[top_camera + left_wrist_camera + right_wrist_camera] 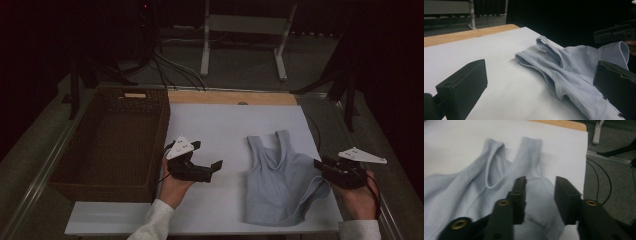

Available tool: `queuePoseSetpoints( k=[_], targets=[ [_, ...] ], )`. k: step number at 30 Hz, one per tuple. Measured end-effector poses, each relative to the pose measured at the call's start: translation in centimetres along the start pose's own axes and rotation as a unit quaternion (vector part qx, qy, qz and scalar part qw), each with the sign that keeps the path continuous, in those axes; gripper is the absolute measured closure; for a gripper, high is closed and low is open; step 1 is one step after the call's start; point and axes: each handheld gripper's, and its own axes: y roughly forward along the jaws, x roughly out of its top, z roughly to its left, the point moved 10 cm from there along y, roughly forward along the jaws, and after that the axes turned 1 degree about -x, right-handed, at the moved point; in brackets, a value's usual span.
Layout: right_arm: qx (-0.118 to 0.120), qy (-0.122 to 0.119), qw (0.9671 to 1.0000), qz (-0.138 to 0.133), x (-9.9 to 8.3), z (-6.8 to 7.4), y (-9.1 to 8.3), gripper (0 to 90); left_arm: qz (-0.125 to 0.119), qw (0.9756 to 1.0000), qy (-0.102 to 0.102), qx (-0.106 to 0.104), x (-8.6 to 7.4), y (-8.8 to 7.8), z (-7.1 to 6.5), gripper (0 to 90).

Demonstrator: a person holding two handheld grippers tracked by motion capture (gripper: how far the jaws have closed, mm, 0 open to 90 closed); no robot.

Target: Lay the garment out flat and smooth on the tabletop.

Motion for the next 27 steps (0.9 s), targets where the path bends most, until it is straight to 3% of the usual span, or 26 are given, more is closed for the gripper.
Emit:
queuePoseSetpoints(
  k=[9,17,27],
  targets=[
    [0.004,0.003,0.9995,-0.032,1.5,1.1,-0.4,29.0,0.0,1.0,0.0,0.001,0.0,0.0,0.0,0.2],
    [0.001,0.008,0.9985,-0.053,2.3,1.2,-1.0,22.8,0.002,1.0,0.001,0.001,-0.1,0.1,-0.1,0.2],
    [0.015,0.007,0.9985,-0.052,2.3,2.2,-0.2,17.9,0.001,1.0,0.001,0.001,-0.1,0.1,-0.1,0.2]
  ],
)
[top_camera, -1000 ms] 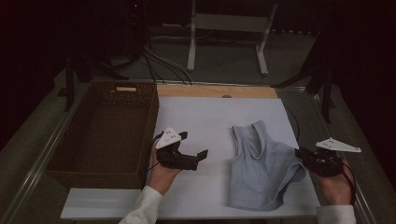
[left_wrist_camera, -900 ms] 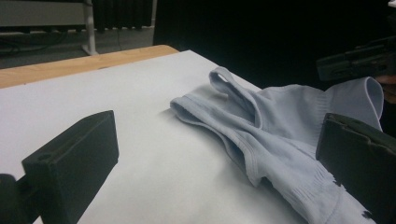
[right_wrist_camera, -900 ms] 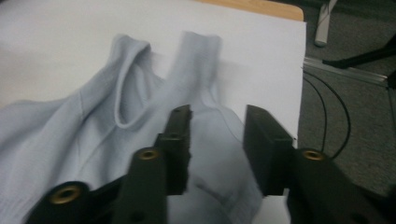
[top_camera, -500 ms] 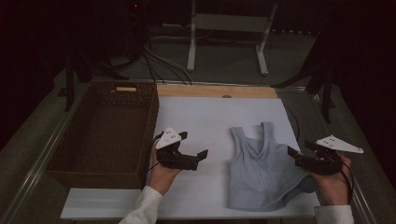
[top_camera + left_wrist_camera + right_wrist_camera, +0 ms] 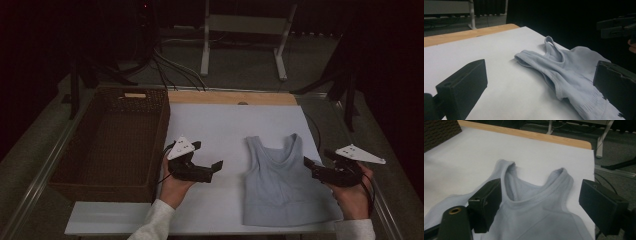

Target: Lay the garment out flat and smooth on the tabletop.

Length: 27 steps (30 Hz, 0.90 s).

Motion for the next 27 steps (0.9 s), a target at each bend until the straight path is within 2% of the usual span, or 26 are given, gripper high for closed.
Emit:
queuePoseSetpoints(
  k=[10,21,27],
  targets=[
    [0.02,0.008,0.9998,-0.001,-0.4,0.9,1.0,14.8,0.002,1.0,0.002,0.0,-0.1,0.1,-0.1,0.2],
    [0.033,0.018,0.9992,-0.013,-0.5,1.0,1.3,13.7,0.007,0.9999,0.009,0.002,-0.3,0.6,-0.4,0.2],
    [0.031,0.023,0.9989,-0.027,-0.3,0.6,1.1,13.5,0.019,0.9997,0.016,-0.003,-0.9,1.5,-0.9,0.2]
  ],
)
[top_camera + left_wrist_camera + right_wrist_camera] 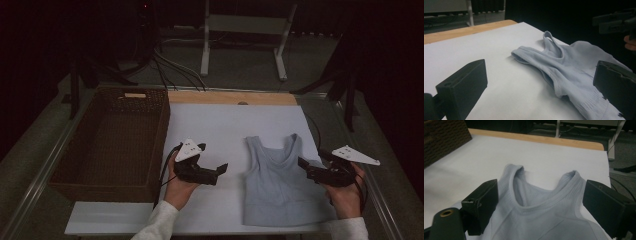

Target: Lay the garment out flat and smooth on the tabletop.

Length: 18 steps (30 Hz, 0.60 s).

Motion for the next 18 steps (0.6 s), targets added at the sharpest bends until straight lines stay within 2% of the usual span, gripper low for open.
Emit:
queuePoseSetpoints(
  k=[7,11,18],
  targets=[
    [-0.001,0.006,0.9999,-0.013,0.2,-0.2,-0.2,13.7,0.011,0.9998,0.013,0.002,-0.5,1.1,-0.5,0.2],
    [-0.008,0.011,0.9999,-0.006,0.0,-0.5,-0.1,13.8,0.016,0.9998,0.014,0.003,-0.8,1.6,-0.5,0.2],
    [-0.008,0.016,0.9998,-0.012,0.1,-0.6,-0.3,13.7,0.025,0.9996,0.008,0.007,-1.4,2.4,-0.6,0.2]
  ],
)
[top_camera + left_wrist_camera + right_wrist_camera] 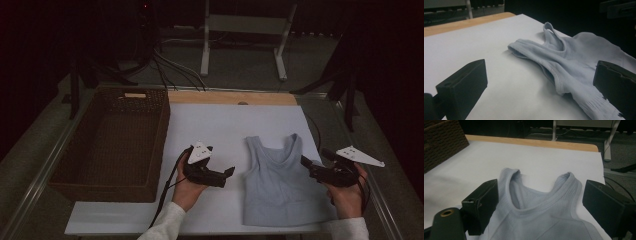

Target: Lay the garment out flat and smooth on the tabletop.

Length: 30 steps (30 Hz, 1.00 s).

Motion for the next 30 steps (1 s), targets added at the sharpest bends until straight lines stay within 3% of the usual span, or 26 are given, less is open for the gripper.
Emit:
queuePoseSetpoints(
  k=[11,21,30],
  targets=[
    [-0.002,0.0,1.0,-0.003,0.1,0.0,-0.1,12.4,0.031,0.9994,0.006,-0.016,-1.1,1.7,-1.0,2.4],
    [-0.006,0.004,0.9999,-0.008,0.3,-0.4,-0.4,12.2,0.044,0.9987,0.012,-0.022,-1.7,3.1,-2.1,7.7],
    [-0.008,0.006,0.9999,-0.013,0.5,-0.6,-0.8,12.1,0.046,0.9985,0.006,-0.027,-2.0,4.1,-2.8,14.6]
  ],
)
